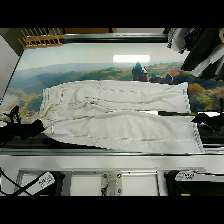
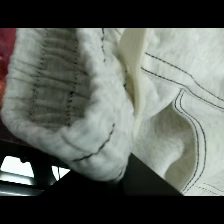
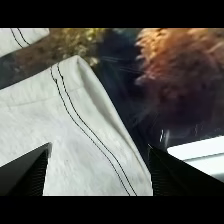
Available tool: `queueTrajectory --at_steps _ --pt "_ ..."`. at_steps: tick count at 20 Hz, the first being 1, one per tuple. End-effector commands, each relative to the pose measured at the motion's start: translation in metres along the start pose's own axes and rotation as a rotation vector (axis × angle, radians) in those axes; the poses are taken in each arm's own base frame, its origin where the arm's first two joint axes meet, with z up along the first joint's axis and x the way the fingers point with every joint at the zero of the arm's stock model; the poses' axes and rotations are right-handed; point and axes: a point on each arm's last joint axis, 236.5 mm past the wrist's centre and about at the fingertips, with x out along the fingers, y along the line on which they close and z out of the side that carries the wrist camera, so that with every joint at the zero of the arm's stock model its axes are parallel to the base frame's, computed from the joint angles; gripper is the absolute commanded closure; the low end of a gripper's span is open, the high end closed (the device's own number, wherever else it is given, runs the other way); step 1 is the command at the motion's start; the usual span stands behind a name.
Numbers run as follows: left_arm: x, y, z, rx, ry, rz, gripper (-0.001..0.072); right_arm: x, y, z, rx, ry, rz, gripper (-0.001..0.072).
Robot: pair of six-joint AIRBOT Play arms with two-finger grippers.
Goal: Fold the clothes and pants, and hang the long-sleeved shirts on hangers.
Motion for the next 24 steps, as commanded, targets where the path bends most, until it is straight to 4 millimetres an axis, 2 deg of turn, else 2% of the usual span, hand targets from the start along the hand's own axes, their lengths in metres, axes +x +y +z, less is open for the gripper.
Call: queueTrajectory --at_steps 1,4,6,12,13,14,15,16,18,19,21,22,24 --pt "0.000 0.000 0.000 -0.001 0.000 0.000 0.0680 0.015 0.007 0.004 -0.010 -0.004 0.034 0.0135" --pt "0.000 0.000 0.000 0.000 0.000 0.000 0.0680 0.015 0.017 0.014 -0.038 -0.035 0.051 0.0471" --pt "0.000 0.000 -0.001 -0.001 0.002 -0.001 0.0680 0.011 0.024 0.028 -0.063 -0.076 0.055 0.0685" --pt "0.000 -0.002 -0.006 -0.001 0.023 -0.009 0.0680 -0.004 0.046 0.080 -0.072 -0.226 0.017 0.0679" --pt "0.000 -0.002 -0.007 -0.001 0.029 -0.011 0.0680 -0.007 0.049 0.083 -0.078 -0.232 0.018 0.0592" --pt "0.000 -0.003 -0.007 -0.001 0.029 -0.012 0.0680 -0.010 0.052 0.083 -0.085 -0.228 0.022 0.0340" --pt "0.000 -0.002 -0.007 -0.001 0.029 -0.012 0.0680 -0.017 0.054 0.083 -0.098 -0.225 0.020 0.0140" --pt "0.000 -0.003 -0.007 -0.001 0.029 -0.012 0.0680 -0.029 0.053 0.082 -0.111 -0.223 0.014 0.0140" --pt "0.000 -0.003 -0.008 -0.001 0.031 -0.012 0.0680 -0.057 0.046 0.067 -0.128 -0.204 -0.015 0.0141" --pt "0.000 -0.003 -0.009 -0.001 0.036 -0.015 0.0680 -0.070 0.037 0.052 -0.123 -0.174 -0.041 0.0141" --pt "0.000 -0.004 -0.011 -0.001 0.047 -0.019 0.0680 -0.090 0.003 0.016 -0.005 -0.133 -0.111 0.0141" --pt "0.000 -0.005 -0.014 -0.001 0.056 -0.023 0.0680 -0.094 -0.015 -0.005 0.109 -0.127 -0.118 0.0140" --pt "-0.001 -0.007 -0.018 -0.001 0.074 -0.030 0.0680 -0.087 -0.042 -0.053 0.359 -0.102 -0.104 0.0138"
